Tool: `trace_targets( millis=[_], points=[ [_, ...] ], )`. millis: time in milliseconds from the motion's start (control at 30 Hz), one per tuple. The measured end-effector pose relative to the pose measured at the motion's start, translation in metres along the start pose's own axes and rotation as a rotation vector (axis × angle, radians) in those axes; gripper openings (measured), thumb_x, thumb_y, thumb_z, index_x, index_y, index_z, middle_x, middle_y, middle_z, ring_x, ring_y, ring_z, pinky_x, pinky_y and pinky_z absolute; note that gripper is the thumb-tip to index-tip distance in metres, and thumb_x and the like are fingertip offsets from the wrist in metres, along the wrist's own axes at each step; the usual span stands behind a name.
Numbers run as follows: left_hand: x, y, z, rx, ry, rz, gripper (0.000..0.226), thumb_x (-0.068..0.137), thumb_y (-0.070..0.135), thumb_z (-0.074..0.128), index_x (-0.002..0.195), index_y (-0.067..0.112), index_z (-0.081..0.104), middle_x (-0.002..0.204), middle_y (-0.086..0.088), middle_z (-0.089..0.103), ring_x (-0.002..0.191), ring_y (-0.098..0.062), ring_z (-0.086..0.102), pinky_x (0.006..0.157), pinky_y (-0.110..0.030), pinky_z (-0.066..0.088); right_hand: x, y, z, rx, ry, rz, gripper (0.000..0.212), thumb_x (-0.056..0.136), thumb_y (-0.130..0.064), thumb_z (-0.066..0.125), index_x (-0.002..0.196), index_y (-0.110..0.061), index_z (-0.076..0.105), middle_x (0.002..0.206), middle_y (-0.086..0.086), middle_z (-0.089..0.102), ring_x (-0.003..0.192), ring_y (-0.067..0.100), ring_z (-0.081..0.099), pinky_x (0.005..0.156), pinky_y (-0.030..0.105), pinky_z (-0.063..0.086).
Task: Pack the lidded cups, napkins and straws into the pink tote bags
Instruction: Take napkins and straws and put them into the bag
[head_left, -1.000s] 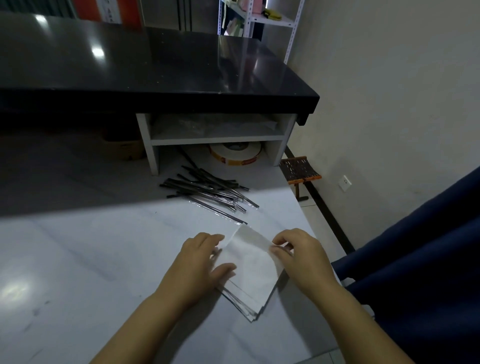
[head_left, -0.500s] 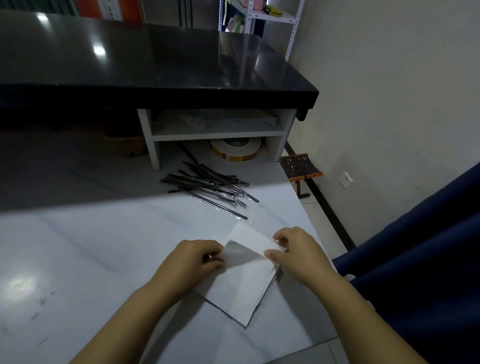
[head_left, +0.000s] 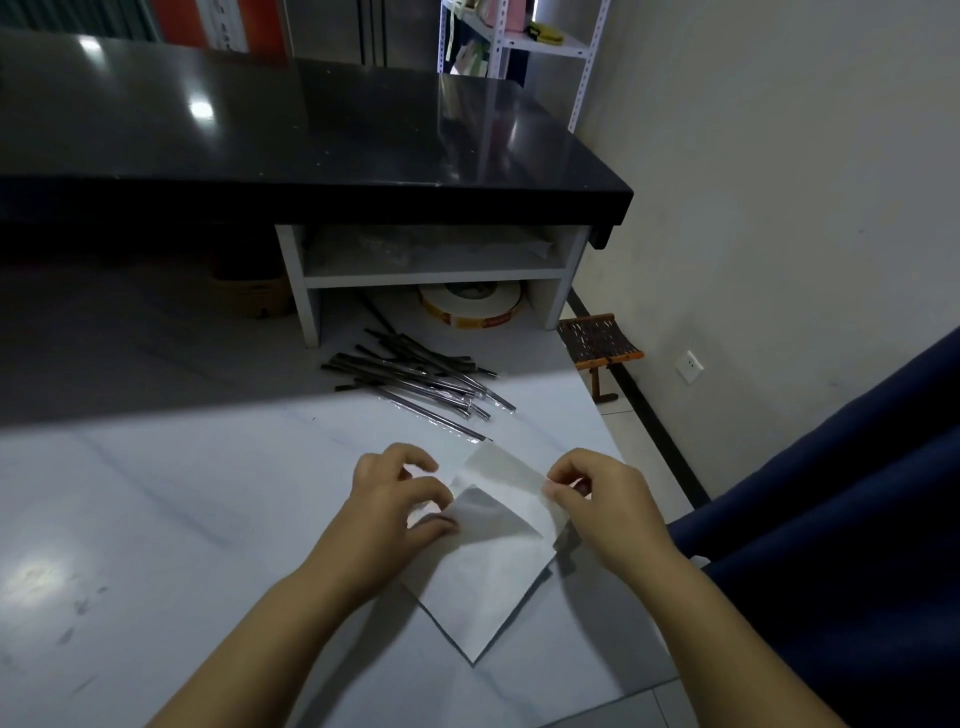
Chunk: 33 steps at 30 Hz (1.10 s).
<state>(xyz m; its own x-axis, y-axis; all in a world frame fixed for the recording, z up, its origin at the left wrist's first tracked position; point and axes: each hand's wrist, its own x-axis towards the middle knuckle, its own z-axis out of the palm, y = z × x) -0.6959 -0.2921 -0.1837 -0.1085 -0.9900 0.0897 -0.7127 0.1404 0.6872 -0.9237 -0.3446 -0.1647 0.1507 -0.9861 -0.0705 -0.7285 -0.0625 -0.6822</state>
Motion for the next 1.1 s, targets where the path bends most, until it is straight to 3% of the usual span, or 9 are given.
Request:
trace_targets(
  millis=[100, 200, 300, 400, 467, 600, 767, 900, 1100],
  points=[
    [0.004, 0.002, -0.004, -0.022, 0.002, 0.003, 0.007, 0.079, 0.031, 0.068, 0.081, 0.031, 0.062, 0.125, 0.025, 0.039, 0.112, -0.004, 0.030, 0.091, -0.021, 0.029, 0.000, -0.007, -0.003, 0.143, -0.105, -0.024, 0.012, 0.083, -0.019, 0.070, 0.073, -0.026, 0.067, 0.074, -0.011, 0.065, 0.070, 0.005, 0.060, 0.062, 0.015, 0.050],
    [0.009, 0.003, -0.012, -0.090, 0.004, -0.016, 0.013, 0.081, 0.024, 0.068, 0.077, 0.031, 0.057, 0.095, 0.021, 0.062, 0.089, 0.002, 0.053, 0.075, -0.015, 0.037, 0.007, -0.016, -0.002, 0.181, -0.163, -0.031, 0.009, 0.080, -0.021, 0.073, 0.073, -0.025, 0.069, 0.073, -0.008, 0.067, 0.069, 0.006, 0.061, 0.066, 0.020, 0.052],
    [0.008, -0.003, -0.019, -0.073, 0.059, -0.082, 0.018, 0.080, 0.021, 0.068, 0.080, 0.032, 0.053, 0.075, 0.010, 0.062, 0.070, -0.003, 0.055, 0.063, -0.018, 0.041, 0.024, -0.025, 0.004, 0.154, -0.143, -0.035, 0.008, 0.083, -0.027, 0.070, 0.076, -0.022, 0.069, 0.075, -0.007, 0.067, 0.069, 0.008, 0.061, 0.070, 0.030, 0.056],
    [0.006, -0.010, -0.026, -0.090, 0.100, -0.185, 0.031, 0.079, 0.022, 0.068, 0.095, 0.040, 0.050, 0.077, 0.011, 0.062, 0.071, -0.003, 0.056, 0.067, -0.022, 0.046, 0.048, -0.034, 0.016, -0.002, -0.100, -0.083, 0.010, 0.086, -0.029, 0.066, 0.093, -0.021, 0.068, 0.087, -0.008, 0.065, 0.072, 0.011, 0.062, 0.074, 0.036, 0.056],
    [0.005, -0.015, -0.031, -0.087, 0.109, -0.244, 0.042, 0.080, 0.023, 0.068, 0.111, 0.041, 0.047, 0.084, 0.010, 0.063, 0.076, -0.005, 0.058, 0.072, -0.026, 0.050, 0.065, -0.039, 0.026, -0.221, -0.089, -0.195, 0.025, 0.087, -0.031, 0.064, 0.110, -0.020, 0.063, 0.105, -0.003, 0.062, 0.087, 0.015, 0.059, 0.080, 0.035, 0.051],
    [0.002, -0.027, -0.041, -0.054, 0.160, -0.331, 0.056, 0.080, 0.027, 0.069, 0.129, 0.034, 0.043, 0.085, 0.010, 0.062, 0.077, -0.005, 0.056, 0.066, -0.018, 0.043, 0.093, -0.054, 0.051, -0.454, -0.097, -0.395, 0.038, 0.087, -0.032, 0.063, 0.119, -0.013, 0.057, 0.118, 0.005, 0.052, 0.109, 0.026, 0.045, 0.083, 0.035, 0.044],
    [-0.001, -0.036, -0.050, -0.054, 0.203, -0.390, 0.051, 0.078, 0.025, 0.071, 0.125, 0.028, 0.050, 0.083, 0.013, 0.065, 0.078, -0.002, 0.058, 0.070, -0.022, 0.046, 0.110, -0.065, 0.073, -0.698, -0.133, -0.515, 0.032, 0.090, -0.037, 0.054, 0.112, -0.013, 0.061, 0.116, 0.003, 0.048, 0.108, 0.026, 0.039, 0.085, 0.032, 0.037],
    [-0.006, -0.041, -0.052, -0.048, 0.217, -0.423, 0.045, 0.078, 0.027, 0.069, 0.120, 0.032, 0.053, 0.077, 0.016, 0.066, 0.075, 0.000, 0.059, 0.072, -0.025, 0.051, 0.109, -0.066, 0.076, -0.738, -0.143, -0.538, 0.026, 0.090, -0.026, 0.051, 0.106, -0.014, 0.067, 0.111, 0.002, 0.051, 0.102, 0.025, 0.037, 0.081, 0.029, 0.034],
    [-0.010, -0.044, -0.056, -0.043, 0.222, -0.446, 0.042, 0.079, 0.028, 0.068, 0.118, 0.032, 0.054, 0.079, 0.016, 0.066, 0.076, -0.002, 0.059, 0.072, -0.028, 0.052, 0.101, -0.067, 0.074, -0.835, -0.217, -0.480, 0.020, 0.089, -0.014, 0.051, 0.108, -0.011, 0.058, 0.112, 0.008, 0.057, 0.108, 0.029, 0.047, 0.080, 0.033, 0.036]
  ],
)
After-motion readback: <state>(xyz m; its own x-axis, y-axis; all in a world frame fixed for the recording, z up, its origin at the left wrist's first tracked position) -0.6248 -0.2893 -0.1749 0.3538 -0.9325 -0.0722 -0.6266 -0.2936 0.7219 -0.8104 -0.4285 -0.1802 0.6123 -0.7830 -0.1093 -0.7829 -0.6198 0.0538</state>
